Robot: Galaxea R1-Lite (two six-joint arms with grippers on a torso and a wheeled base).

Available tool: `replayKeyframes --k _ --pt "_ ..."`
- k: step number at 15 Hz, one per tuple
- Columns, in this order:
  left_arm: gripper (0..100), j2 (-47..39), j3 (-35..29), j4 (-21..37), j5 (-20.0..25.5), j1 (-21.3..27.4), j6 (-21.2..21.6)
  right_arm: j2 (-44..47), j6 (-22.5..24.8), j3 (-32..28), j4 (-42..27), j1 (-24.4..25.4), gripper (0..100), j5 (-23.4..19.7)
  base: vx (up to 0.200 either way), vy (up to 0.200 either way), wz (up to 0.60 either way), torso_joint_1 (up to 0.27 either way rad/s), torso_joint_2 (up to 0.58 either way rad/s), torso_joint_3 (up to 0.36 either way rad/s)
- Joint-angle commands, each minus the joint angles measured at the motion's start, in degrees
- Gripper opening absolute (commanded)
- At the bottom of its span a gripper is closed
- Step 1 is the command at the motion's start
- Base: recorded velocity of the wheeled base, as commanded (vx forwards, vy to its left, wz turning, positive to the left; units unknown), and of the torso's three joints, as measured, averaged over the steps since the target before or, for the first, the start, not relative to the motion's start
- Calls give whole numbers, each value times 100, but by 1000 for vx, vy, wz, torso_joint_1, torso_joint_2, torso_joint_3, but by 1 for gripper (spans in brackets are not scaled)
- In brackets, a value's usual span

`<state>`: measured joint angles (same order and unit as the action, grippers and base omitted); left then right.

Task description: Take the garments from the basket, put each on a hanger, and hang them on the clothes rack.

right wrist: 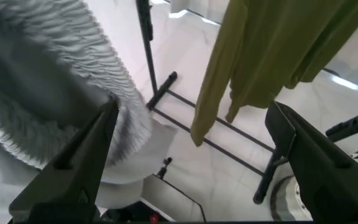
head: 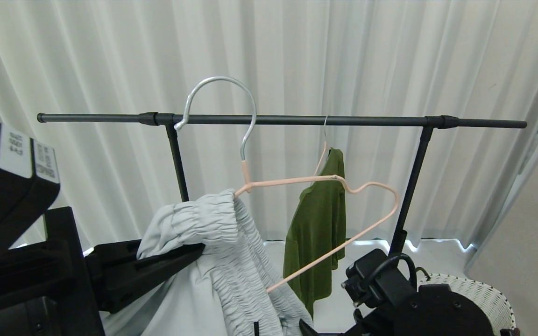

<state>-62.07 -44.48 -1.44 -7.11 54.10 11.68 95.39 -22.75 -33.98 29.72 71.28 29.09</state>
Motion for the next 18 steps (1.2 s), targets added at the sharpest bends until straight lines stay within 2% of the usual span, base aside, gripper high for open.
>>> replayKeyframes --k 1,5,6,9,13,14,16,18 --pt "0 -42 -25 -6 -1 4 1 102 -2 -109 7 79 100 1 0 0 0 0 0 0" --pt "0 -33 -60 -6 -1 -5 10 226 25 -65 -19 44 100 36 0 0 0 0 0 0" --pt "0 -33 -60 -6 -1 -5 1 217 34 -57 -28 35 0 36 0 0 0 0 0 0" --pt "0 -50 -52 -6 -10 -5 10 173 183 58 -28 -308 0 53 0 0 0 0 0 0" --pt "0 -42 124 12 -45 -110 63 23 587 75 -19 -1178 0 88 0 0 0 0 0 0" --pt "0 -33 221 12 -45 -242 212 -21 666 75 -19 -1327 0 80 0 0 0 0 0 0" --pt "0 20 458 12 -1 -506 810 -100 904 93 -10 -1775 0 71 0 0 0 0 0 0" --pt "0 73 599 3 16 -506 898 -117 1018 84 -1 -2004 0 53 0 0 0 0 0 0"
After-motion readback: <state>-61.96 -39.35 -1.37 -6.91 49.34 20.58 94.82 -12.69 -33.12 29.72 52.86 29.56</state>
